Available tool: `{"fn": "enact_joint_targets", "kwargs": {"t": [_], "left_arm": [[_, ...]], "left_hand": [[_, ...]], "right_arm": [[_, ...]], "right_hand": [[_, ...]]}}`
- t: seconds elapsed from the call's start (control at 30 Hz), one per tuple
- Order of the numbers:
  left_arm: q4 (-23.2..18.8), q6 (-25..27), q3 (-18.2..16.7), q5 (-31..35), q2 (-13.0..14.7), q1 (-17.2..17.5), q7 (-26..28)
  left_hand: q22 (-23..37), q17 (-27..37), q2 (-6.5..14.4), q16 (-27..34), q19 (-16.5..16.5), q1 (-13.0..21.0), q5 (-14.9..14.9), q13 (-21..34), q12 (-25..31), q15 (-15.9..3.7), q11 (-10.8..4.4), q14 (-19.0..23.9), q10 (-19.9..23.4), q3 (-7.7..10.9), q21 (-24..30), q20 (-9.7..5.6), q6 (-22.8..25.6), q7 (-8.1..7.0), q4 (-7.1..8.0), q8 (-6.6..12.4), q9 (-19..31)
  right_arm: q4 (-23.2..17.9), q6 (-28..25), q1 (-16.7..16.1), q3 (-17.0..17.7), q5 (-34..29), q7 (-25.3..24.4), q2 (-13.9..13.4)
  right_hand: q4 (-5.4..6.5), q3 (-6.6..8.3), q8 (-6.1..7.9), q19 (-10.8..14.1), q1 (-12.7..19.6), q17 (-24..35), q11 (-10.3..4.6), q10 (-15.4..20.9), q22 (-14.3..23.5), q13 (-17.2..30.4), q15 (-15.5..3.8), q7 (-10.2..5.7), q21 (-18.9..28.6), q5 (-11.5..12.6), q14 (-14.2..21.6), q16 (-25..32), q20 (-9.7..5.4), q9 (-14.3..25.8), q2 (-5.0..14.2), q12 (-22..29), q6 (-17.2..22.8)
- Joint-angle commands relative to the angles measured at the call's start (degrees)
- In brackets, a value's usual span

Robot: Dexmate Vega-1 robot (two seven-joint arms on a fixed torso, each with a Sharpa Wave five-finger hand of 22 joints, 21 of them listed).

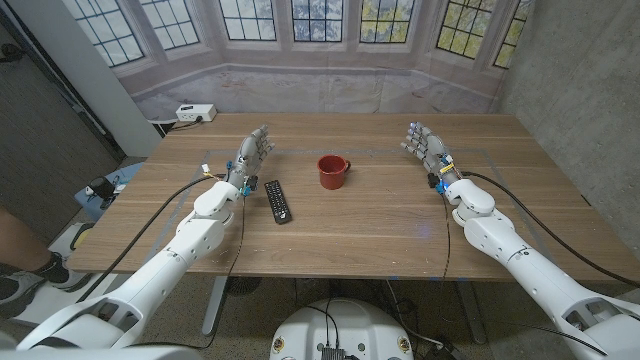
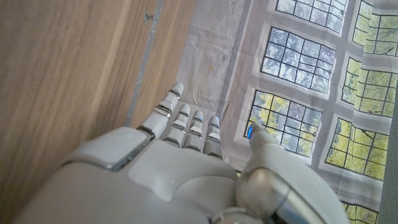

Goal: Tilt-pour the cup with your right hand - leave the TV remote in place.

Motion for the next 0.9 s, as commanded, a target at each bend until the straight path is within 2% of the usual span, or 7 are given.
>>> {"fn": "enact_joint_targets", "kwargs": {"t": [0.03,0.33,0.53,0.67,0.9], "left_arm": [[-0.87,0.80,0.03,-0.19,0.55,-0.04,-0.32],[-0.95,1.03,0.15,0.22,0.81,-0.55,-0.34],[0.38,0.12,0.53,0.93,-0.03,-1.63,-0.27],[1.31,-0.01,0.95,1.13,-0.76,-2.42,-0.45],[1.78,0.10,1.42,1.52,-1.35,-3.10,-0.27]], "left_hand": [[0.17,0.04,0.04,0.25,0.76,0.73,0.32,0.24,0.26,0.48,0.35,0.26,-0.03,0.35,0.30,0.13,-0.10,0.44,-0.31,0.32,0.15],[0.17,0.02,-0.10,0.16,0.74,0.98,0.33,0.23,0.25,0.54,0.28,0.32,0.07,0.41,0.23,0.10,-0.05,0.49,-0.78,0.24,0.15],[0.18,0.01,-0.14,0.10,0.75,1.15,0.33,0.23,0.22,0.62,0.28,0.35,0.07,0.45,0.19,0.11,0.01,0.44,-1.09,0.21,0.15],[0.18,0.01,-0.16,0.10,0.77,1.25,0.33,0.23,0.23,0.59,0.30,0.43,0.14,0.47,0.18,0.09,0.03,0.44,-1.29,0.18,0.15],[0.19,0.01,-0.16,0.06,0.79,1.41,0.33,0.24,0.20,0.57,0.40,0.48,0.16,0.52,0.15,0.11,0.05,0.40,-1.58,0.14,0.15]], "right_arm": [[-0.49,1.12,-0.63,-0.06,-0.22,0.51,-0.11],[2.17,3.02,1.65,-1.01,-1.59,2.70,0.39],[4.03,3.29,4.16,-2.59,-3.95,4.39,0.07],[5.03,3.71,5.06,-3.31,-4.85,4.95,0.36],[5.55,3.47,6.22,-4.52,-6.64,6.12,-0.42]], "right_hand": [[-1.21,0.25,0.39,0.41,1.33,-0.36,-0.04,0.51,0.09,0.13,-0.18,0.01,0.36,0.33,0.69,0.26,-0.05,0.10,-0.30,0.35,0.49],[-2.70,0.46,0.42,0.37,2.63,-0.90,-0.16,0.73,0.09,0.08,-0.18,0.11,0.33,0.28,0.70,0.18,-0.16,0.05,-0.68,0.39,0.61],[-3.43,0.49,0.44,0.29,3.22,-1.16,-0.32,0.92,0.09,0.07,-0.22,0.21,0.29,0.23,0.56,0.12,-0.26,0.04,-0.82,0.43,0.66],[-4.27,0.61,0.67,0.25,4.01,-1.46,-0.64,1.58,0.10,0.08,-0.63,0.21,0.28,0.20,0.58,0.15,-0.46,0.05,-0.74,0.65,1.30],[-4.93,0.66,0.75,0.22,4.60,-1.67,-0.74,1.72,0.10,0.09,-0.85,0.18,0.27,0.16,0.61,0.17,-0.57,0.05,-0.80,0.66,1.58]]}}
